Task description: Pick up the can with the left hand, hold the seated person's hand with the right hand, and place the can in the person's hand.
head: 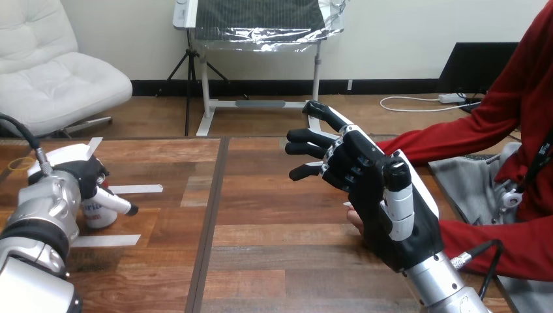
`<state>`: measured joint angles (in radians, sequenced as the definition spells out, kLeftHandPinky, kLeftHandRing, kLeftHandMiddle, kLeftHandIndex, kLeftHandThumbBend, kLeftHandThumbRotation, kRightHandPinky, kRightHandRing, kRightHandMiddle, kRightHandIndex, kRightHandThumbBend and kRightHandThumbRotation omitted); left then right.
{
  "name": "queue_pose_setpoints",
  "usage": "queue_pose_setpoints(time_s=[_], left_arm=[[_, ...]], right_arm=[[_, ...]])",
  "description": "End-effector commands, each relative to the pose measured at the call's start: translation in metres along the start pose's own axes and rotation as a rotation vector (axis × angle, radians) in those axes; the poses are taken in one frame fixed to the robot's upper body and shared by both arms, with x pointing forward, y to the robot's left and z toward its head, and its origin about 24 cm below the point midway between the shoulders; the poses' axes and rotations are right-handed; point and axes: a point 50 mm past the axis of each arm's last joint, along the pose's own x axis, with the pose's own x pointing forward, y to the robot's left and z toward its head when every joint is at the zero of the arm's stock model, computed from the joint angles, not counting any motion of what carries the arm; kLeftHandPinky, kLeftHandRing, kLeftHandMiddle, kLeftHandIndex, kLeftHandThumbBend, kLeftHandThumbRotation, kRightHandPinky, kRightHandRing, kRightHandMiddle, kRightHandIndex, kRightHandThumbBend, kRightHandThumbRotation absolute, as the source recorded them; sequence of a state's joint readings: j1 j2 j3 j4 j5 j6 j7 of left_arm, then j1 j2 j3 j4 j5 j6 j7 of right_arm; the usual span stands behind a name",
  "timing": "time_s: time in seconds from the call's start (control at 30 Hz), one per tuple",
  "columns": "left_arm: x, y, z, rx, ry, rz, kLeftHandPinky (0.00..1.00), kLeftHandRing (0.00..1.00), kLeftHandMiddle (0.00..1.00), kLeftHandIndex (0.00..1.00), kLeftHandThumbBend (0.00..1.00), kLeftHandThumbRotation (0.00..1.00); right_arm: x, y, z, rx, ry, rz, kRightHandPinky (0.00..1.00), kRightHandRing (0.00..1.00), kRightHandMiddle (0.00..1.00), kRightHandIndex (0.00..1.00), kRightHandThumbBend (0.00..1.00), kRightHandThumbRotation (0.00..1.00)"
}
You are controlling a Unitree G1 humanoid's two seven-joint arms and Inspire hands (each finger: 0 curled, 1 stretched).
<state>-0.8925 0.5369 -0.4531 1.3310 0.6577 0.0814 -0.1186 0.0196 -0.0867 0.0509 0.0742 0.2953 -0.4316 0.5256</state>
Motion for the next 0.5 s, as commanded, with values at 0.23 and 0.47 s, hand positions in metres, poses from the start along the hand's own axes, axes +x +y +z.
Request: queue_pose_setpoints(time_s=[0.23, 0.47], left_arm=[[-0.0003, 0.0064, 0.0052, -0.053, -0.012, 0.009, 0.64, 0.84, 0.87, 0.84, 0.66, 0.17], [-0.0003, 0.0070, 0.0045, -0.061, -0.011, 0.017, 0.65, 0.83, 0.86, 0.83, 0.66, 0.07]], right_arm=[[0.0088, -0.0033, 0.0135, -0.033, -0.078, 0.005, 0.63, 0.77, 0.78, 0.89, 0.93, 1.00], [0.0092, -0.0033, 0.0134, -0.032, -0.079, 0.008, 0.63, 0.77, 0.78, 0.89, 0.92, 1.00]])
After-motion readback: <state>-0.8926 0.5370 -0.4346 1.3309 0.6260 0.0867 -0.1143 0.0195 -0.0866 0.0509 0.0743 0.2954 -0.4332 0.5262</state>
